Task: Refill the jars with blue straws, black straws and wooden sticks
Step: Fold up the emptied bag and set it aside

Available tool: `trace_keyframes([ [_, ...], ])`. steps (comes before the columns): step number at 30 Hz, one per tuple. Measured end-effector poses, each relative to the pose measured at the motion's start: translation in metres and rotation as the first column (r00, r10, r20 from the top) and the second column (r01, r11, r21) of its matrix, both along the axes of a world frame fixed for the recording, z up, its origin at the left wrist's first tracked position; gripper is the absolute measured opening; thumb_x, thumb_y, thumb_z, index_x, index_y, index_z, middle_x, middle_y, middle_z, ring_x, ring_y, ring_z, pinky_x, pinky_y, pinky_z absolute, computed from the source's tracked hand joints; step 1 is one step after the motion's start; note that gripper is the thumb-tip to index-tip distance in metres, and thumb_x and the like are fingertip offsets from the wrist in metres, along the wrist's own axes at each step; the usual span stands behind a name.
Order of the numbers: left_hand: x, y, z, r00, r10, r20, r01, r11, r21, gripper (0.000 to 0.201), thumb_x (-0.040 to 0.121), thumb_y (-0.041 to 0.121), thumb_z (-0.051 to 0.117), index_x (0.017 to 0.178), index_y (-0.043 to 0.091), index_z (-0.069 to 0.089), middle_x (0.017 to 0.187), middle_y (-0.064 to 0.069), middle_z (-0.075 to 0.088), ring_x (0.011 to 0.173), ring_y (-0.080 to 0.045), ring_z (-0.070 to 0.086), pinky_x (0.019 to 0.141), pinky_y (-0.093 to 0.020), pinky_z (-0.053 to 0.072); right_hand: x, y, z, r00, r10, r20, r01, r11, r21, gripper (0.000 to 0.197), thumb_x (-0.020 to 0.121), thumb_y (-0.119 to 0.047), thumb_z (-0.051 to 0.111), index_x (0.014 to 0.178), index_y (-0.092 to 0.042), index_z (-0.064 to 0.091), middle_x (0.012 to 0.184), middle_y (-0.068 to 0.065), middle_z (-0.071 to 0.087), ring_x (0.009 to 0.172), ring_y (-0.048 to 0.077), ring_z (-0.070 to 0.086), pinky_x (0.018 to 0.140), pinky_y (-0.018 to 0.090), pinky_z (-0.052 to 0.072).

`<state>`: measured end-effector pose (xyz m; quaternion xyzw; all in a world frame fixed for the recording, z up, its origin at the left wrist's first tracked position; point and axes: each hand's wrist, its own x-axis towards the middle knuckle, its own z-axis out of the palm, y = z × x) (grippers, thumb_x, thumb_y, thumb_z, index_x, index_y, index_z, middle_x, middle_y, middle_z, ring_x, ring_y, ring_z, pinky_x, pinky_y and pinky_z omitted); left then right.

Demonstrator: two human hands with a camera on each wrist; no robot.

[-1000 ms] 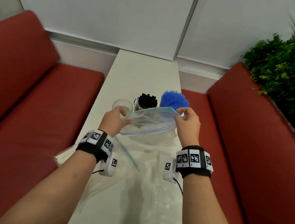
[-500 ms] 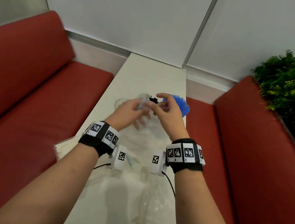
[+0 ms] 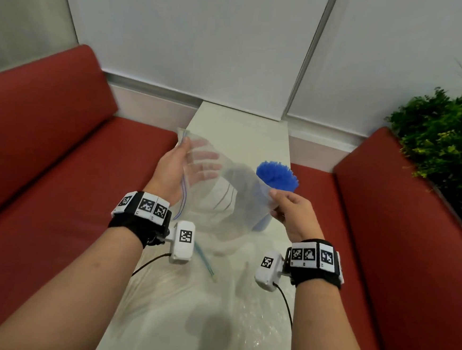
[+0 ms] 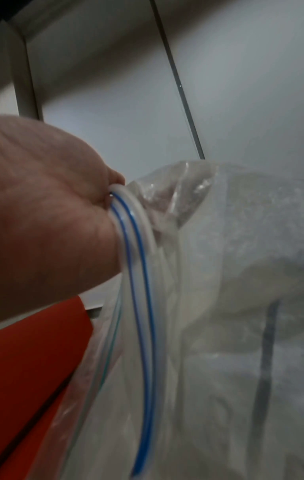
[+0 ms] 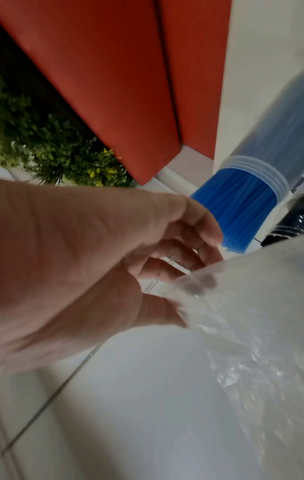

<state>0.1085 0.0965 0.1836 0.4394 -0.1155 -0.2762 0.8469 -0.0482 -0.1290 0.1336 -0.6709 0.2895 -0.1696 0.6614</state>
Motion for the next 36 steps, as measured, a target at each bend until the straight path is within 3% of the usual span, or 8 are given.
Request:
trace_keyframes([
  [6, 0.011, 0.005, 0.000, 0.989, -0.146, -0.037, 0.143, 0.987, -0.071, 0.046, 0.110, 0.040, 0.033, 0.126, 0.006, 0.060, 0.121, -0.022, 0.070, 0.099, -0.042, 0.072, 0.077, -0.046, 0.062, 0.006, 0.008, -0.003, 0.992, -0.078, 0.101, 0.074, 0.996, 0.048, 0.032, 0.095, -0.043, 0.065, 0.107, -0.015, 0.075, 0.110, 0.003, 0.076, 0.103, 0.021, 0.070, 0.096, 0.044, 0.052],
  [10, 0.030, 0.012, 0.003, 0.974, -0.227, 0.024, 0.223, 0.968, 0.114, 0.046, 0.111, 0.033, 0.035, 0.125, -0.001, 0.061, 0.112, -0.023, 0.074, 0.094, -0.042, 0.074, 0.075, -0.044, 0.062, 0.005, 0.011, 0.017, 0.910, -0.291, 0.295, 0.307, 0.952, -0.011, 0.042, 0.105, -0.032, 0.054, 0.104, 0.009, 0.063, 0.088, 0.012, 0.058, 0.082, 0.021, 0.052, 0.078, 0.038, 0.047],
  [16, 0.049, 0.024, 0.004, 0.964, -0.205, 0.172, 0.157, 0.954, 0.256, 0.031, 0.106, 0.029, 0.050, 0.116, 0.006, 0.067, 0.105, -0.014, 0.077, 0.075, -0.023, 0.077, 0.064, -0.026, 0.062, -0.007, 0.003, 0.044, 0.890, -0.301, 0.343, 0.384, 0.900, -0.208, 0.042, 0.103, -0.036, 0.054, 0.081, 0.000, 0.058, 0.060, -0.003, 0.046, 0.050, 0.006, 0.040, 0.045, 0.021, 0.035],
  [22, 0.031, 0.019, -0.013, 0.793, -0.603, 0.086, 0.548, 0.768, 0.332, 0.067, 0.089, 0.064, 0.059, 0.140, 0.021, 0.059, 0.142, -0.007, 0.063, 0.128, -0.028, 0.060, 0.103, -0.041, 0.050, 0.009, 0.004, 0.037, 0.748, -0.606, 0.270, 0.637, 0.771, -0.033, 0.033, 0.105, -0.030, 0.050, 0.086, -0.006, 0.060, 0.068, -0.001, 0.049, 0.065, 0.013, 0.045, 0.060, 0.029, 0.039],
  [25, 0.018, 0.016, -0.020, 0.731, -0.671, 0.126, 0.574, 0.705, 0.417, 0.045, 0.092, 0.032, 0.071, 0.133, 0.013, 0.065, 0.129, -0.013, 0.070, 0.117, -0.028, 0.068, 0.090, -0.030, 0.058, 0.009, 0.006, 0.034, 0.827, -0.546, 0.137, 0.510, 0.830, 0.227, 0.037, 0.107, -0.036, 0.045, 0.119, -0.005, 0.062, 0.105, 0.010, 0.070, 0.097, 0.026, 0.068, 0.078, 0.032, 0.057],
  [29, 0.011, 0.005, -0.021, 0.931, -0.355, 0.089, 0.296, 0.873, 0.388, 0.037, 0.092, 0.009, 0.070, 0.128, 0.003, 0.062, 0.115, -0.018, 0.074, 0.090, -0.025, 0.075, 0.070, -0.032, 0.062, 0.007, 0.019, 0.030, 0.987, -0.141, 0.074, 0.079, 0.839, 0.538, 0.072, 0.089, -0.075, 0.049, 0.130, -0.016, 0.056, 0.122, 0.014, 0.068, 0.108, 0.033, 0.070, 0.092, 0.050, 0.058],
  [32, 0.009, -0.001, -0.020, 0.961, -0.259, 0.094, 0.209, 0.907, 0.365, 0.032, 0.102, 0.002, 0.052, 0.133, 0.009, 0.054, 0.123, -0.019, 0.071, 0.099, -0.038, 0.070, 0.075, -0.038, 0.064, 0.010, 0.033, 0.022, 0.996, 0.085, -0.005, -0.073, 0.885, 0.460, 0.055, 0.090, -0.055, 0.067, 0.127, -0.015, 0.060, 0.119, 0.014, 0.070, 0.100, 0.029, 0.074, 0.079, 0.041, 0.061],
  [36, 0.008, 0.003, -0.013, 0.931, -0.353, 0.096, 0.308, 0.897, 0.317, 0.035, 0.102, 0.004, 0.055, 0.135, 0.014, 0.056, 0.125, -0.020, 0.070, 0.105, -0.049, 0.068, 0.073, -0.039, 0.063, 0.018, 0.038, 0.017, 0.993, -0.084, 0.087, 0.040, 0.907, 0.420, 0.017, 0.096, -0.025, 0.068, 0.108, -0.014, 0.065, 0.097, 0.008, 0.073, 0.079, 0.021, 0.071, 0.064, 0.030, 0.058],
])
